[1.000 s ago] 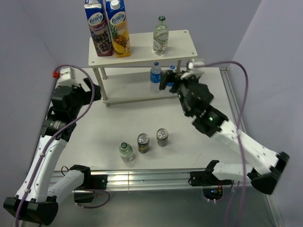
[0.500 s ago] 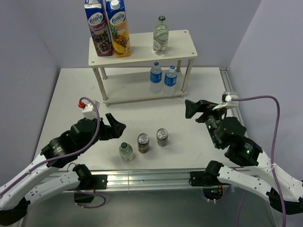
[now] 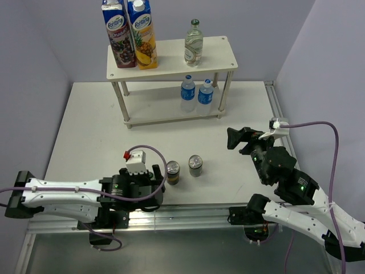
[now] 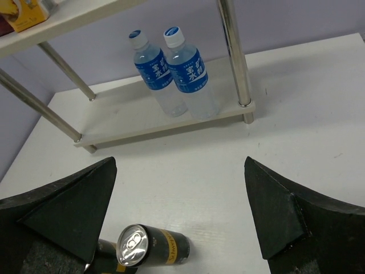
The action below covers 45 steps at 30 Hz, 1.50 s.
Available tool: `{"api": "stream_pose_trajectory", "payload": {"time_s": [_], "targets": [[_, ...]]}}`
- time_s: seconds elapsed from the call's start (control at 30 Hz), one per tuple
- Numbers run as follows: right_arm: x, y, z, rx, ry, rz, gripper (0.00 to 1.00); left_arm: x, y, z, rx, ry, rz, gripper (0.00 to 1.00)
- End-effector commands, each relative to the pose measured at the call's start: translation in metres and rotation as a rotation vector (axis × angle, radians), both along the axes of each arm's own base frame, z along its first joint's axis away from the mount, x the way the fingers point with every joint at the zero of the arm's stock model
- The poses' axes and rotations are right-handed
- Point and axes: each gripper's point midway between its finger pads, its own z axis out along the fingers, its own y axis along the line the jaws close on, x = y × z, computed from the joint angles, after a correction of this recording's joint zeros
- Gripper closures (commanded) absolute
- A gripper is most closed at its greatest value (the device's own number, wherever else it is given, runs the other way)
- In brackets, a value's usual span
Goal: Place and organize the beverage onto the shelf
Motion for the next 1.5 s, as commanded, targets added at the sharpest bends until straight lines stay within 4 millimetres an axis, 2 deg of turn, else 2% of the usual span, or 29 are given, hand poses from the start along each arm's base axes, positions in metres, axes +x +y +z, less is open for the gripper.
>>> {"api": "stream_pose_trajectory", "payload": {"time_s": [0.0, 0.17, 0.3, 0.43, 0.7, 0.9, 0.97, 1.13, 1.23, 1.33, 1.4, 1.47], "targets": [[-0.001, -0.001, 0.000, 0.010, 0.003, -0.010, 0.00, 0.012, 0.017, 0.011, -0.010, -0.084, 0.155, 0.01], [-0.001, -0.001, -0.002, 0.017, 0.001, -0.006, 0.00, 0.011, 0.025, -0.002, -0.010, -0.076, 0.187, 0.01], [-0.001, -0.001, -0.002, 0.016, 0.003, -0.009, 0.00, 0.009, 0.022, -0.021, -0.029, -0.073, 0.143, 0.01], [0.001, 0.001, -0.005, 0.015, 0.009, -0.008, 0.00, 0.007, 0.006, -0.035, -0.065, -0.070, 0.099, 0.01], [0.003, 0.003, -0.010, -0.004, 0.025, -0.018, 0.00, 0.008, -0.003, -0.064, -0.035, -0.085, 0.071, 0.01], [0.005, 0.005, -0.013, -0.014, 0.033, -0.018, 0.00, 0.013, 0.007, -0.083, 0.012, -0.113, 0.112, 0.01], [0.005, 0.007, -0.014, -0.019, 0.036, -0.016, 0.00, 0.014, 0.009, -0.088, 0.023, -0.122, 0.123, 0.01], [0.007, 0.010, -0.015, -0.028, 0.040, -0.012, 0.00, 0.021, 0.012, -0.083, 0.043, -0.171, 0.164, 0.01], [0.008, 0.011, -0.016, -0.032, 0.041, -0.011, 0.00, 0.023, 0.012, -0.085, 0.067, -0.188, 0.167, 0.04], [0.008, 0.010, -0.015, -0.033, 0.039, -0.011, 0.00, 0.025, 0.012, -0.088, 0.087, -0.195, 0.179, 0.12], [0.008, 0.011, -0.015, -0.035, 0.039, -0.009, 0.00, 0.026, 0.013, -0.090, 0.096, -0.198, 0.188, 0.21], [0.008, 0.010, -0.014, -0.036, 0.037, -0.010, 0.00, 0.026, 0.011, -0.089, 0.104, -0.202, 0.185, 0.38]]}}
